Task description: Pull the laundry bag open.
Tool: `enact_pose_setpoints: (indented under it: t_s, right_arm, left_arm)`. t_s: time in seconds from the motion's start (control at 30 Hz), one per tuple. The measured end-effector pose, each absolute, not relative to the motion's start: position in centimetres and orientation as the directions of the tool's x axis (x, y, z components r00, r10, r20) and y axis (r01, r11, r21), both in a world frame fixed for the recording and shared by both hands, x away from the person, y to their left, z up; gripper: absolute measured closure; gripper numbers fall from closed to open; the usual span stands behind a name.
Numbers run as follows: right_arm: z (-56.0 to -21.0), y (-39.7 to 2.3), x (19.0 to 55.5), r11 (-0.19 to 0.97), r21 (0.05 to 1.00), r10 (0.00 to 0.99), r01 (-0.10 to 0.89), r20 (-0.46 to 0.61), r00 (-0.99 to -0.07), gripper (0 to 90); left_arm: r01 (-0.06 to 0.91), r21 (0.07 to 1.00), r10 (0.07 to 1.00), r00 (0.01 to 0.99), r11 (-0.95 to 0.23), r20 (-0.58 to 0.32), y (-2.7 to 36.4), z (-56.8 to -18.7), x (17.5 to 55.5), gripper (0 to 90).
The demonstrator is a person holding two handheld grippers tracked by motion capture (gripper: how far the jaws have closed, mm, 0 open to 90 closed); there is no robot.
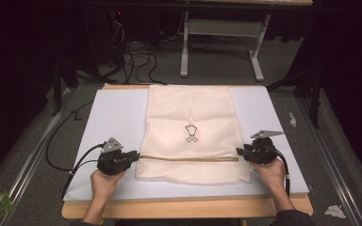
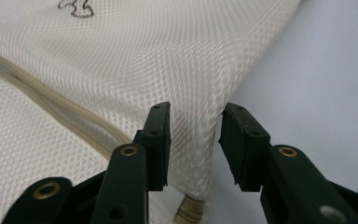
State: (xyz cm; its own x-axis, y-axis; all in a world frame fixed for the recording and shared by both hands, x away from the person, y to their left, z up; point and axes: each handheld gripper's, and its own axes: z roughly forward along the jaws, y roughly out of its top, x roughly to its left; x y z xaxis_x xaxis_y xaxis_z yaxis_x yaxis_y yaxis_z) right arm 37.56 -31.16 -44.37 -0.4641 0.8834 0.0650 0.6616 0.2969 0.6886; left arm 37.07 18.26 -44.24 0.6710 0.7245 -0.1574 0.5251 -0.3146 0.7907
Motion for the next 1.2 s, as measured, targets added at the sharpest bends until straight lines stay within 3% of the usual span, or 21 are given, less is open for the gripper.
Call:
enact_pose_setpoints:
  t_s: [0.5,1.2]
  right_arm:
    - [-42.7,-32.6,37.0,0.245,0.739,0.899,0.627,0.069,-0.433,56.9]
    - [-40.1,-35.6,35.6,0.175,0.797,0.924,0.579,0.07,-0.377,57.0]
  left_arm:
    - [0.484,0.831,0.754,0.644,-0.273,-0.128,18.9,-42.7,37.1,57.8]
    - [0.418,0.888,0.788,0.605,-0.192,-0.114,21.3,-40.2,37.1,55.4]
